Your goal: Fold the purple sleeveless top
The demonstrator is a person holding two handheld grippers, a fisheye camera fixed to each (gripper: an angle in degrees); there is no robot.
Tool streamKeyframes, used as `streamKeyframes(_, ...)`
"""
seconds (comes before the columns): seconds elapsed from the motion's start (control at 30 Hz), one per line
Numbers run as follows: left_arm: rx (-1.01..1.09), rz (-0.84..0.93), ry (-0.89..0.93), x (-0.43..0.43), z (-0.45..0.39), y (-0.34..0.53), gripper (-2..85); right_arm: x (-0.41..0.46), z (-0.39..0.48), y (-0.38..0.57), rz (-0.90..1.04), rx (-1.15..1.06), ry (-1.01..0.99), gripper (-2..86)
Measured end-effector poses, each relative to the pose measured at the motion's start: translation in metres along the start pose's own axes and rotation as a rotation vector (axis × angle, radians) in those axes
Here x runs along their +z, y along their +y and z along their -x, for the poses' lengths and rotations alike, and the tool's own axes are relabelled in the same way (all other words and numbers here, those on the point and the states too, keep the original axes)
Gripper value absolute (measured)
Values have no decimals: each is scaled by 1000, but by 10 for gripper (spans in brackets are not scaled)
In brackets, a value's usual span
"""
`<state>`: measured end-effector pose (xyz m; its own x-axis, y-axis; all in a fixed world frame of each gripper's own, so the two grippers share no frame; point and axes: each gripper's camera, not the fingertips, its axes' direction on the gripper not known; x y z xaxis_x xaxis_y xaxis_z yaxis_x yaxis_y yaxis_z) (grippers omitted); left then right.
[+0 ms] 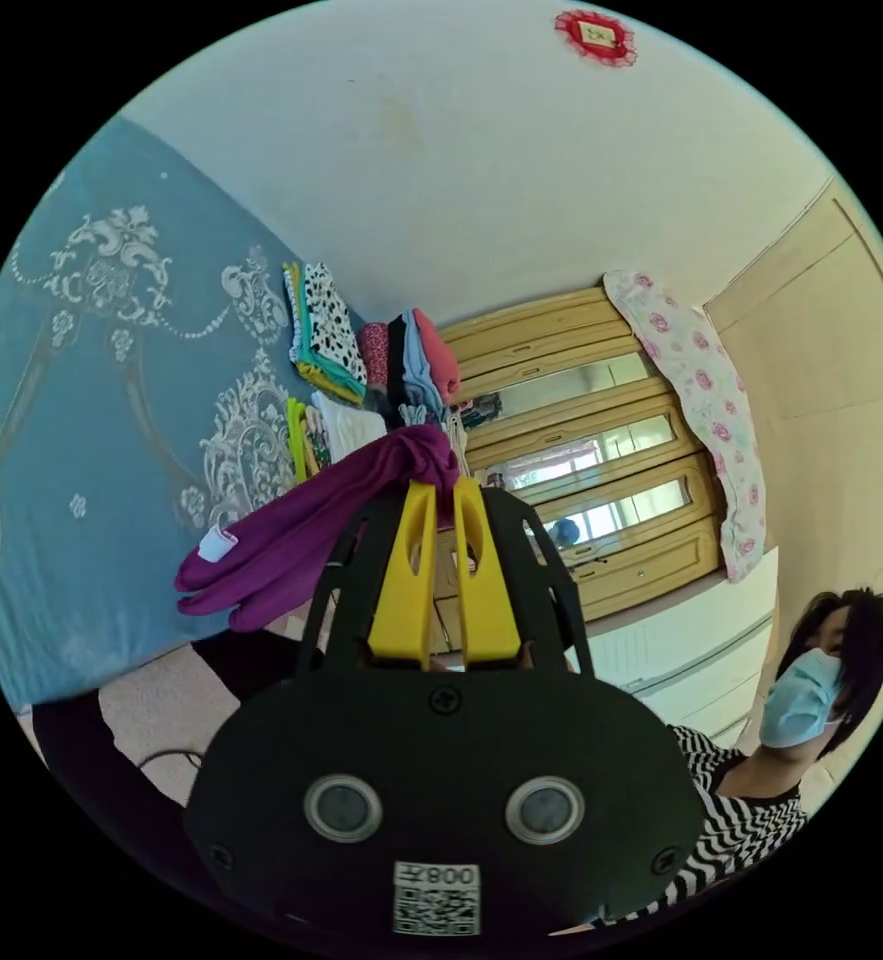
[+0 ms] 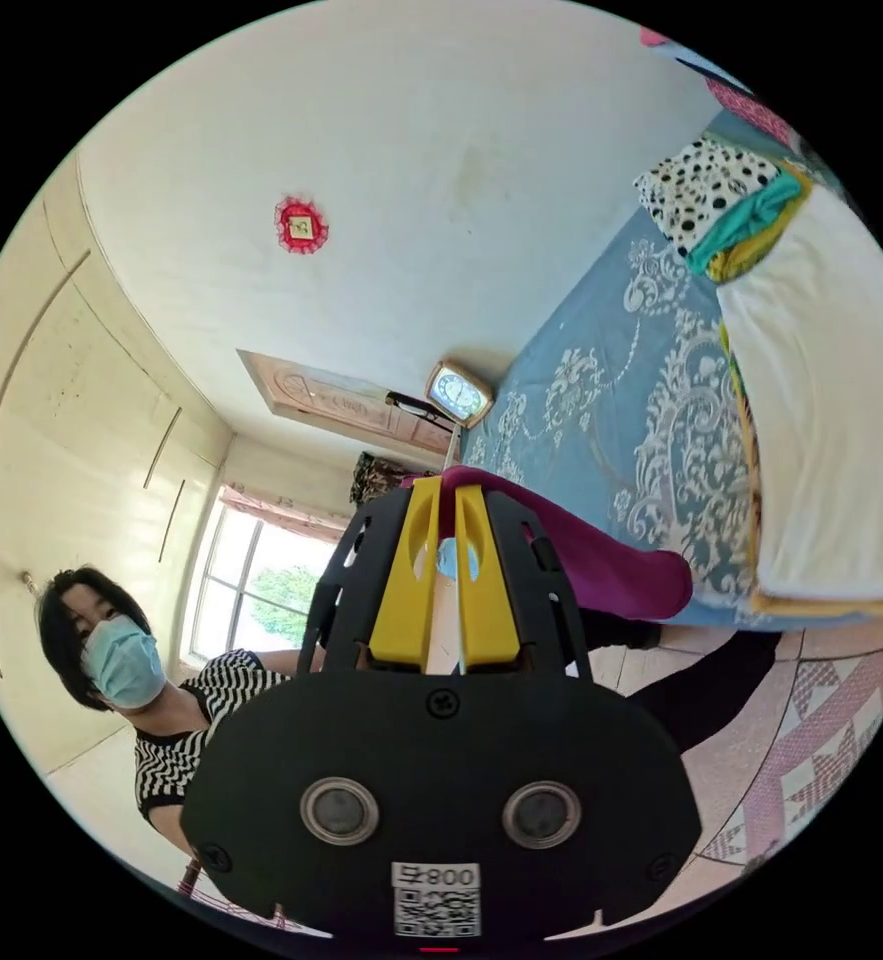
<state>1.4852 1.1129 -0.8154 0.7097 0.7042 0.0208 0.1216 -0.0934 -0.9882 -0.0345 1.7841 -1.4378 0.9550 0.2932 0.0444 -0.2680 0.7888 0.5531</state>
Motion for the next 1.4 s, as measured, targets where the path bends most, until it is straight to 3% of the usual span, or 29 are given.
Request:
streamKeyframes(0.23,254,-16,32,131,-36,-104,34,-138,97,-150,-99,-231,113,17)
streamKeyframes(0.37,321,42,45,220,-24,-128,34,-207,111,-179,-126,-253,236,18)
streamKeyframes(0.47,247,129,37,288,19,-124,33,-255,79,-182,-129,-164,302,19)
streamKeyframes(0.7,-102,436,-96,428,162,-81,30,-339,-67,-147,-87,280,408,19)
streamKeyframes(1.03,-12,510,-116,494,204,-93,28,-415,-83,-161,-39,294,488,18)
streamKeyframes(1.4,-205,572,-91,520,290,-86,9,-458,-135,-159,-149,410,389,16)
